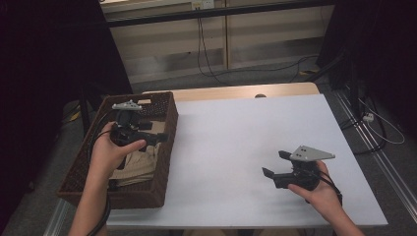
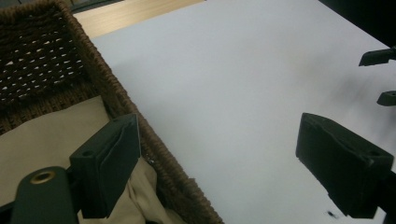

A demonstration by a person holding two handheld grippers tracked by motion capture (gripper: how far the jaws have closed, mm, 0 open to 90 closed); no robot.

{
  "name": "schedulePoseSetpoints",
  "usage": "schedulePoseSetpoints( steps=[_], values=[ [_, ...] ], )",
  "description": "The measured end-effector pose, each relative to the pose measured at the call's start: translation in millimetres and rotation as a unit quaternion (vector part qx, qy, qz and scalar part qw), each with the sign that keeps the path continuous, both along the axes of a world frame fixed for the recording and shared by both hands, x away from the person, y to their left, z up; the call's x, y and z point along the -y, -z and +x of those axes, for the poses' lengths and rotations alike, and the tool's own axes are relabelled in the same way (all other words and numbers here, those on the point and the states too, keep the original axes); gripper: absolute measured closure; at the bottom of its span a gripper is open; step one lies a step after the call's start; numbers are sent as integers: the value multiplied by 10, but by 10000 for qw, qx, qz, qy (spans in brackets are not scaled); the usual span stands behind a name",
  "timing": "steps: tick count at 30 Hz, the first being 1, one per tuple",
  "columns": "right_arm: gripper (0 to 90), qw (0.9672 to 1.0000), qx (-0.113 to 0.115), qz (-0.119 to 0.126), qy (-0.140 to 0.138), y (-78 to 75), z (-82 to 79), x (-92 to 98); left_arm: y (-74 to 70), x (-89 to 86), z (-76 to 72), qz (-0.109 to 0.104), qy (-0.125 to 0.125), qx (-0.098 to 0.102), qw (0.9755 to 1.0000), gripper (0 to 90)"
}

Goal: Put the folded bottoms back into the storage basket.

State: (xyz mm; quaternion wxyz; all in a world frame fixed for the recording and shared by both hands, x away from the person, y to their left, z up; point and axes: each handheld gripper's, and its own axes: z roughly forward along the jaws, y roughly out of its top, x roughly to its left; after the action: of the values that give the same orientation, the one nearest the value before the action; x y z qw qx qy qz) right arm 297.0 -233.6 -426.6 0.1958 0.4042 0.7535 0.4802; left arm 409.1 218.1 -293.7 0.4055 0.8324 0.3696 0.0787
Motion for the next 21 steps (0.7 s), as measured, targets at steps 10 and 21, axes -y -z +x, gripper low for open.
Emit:
schedulePoseSetpoints(
  steps=[10, 21],
  values=[
    [150, 9998, -108, -147, 44, 58, -77, 173, 41, 34, -97, -201, 64, 140, 9997, 140],
    [151, 9997, -123, -206, 81, 80, -128, 269, 69, 58, -185, -427, 96, 325, 9985, 139]
  ],
)
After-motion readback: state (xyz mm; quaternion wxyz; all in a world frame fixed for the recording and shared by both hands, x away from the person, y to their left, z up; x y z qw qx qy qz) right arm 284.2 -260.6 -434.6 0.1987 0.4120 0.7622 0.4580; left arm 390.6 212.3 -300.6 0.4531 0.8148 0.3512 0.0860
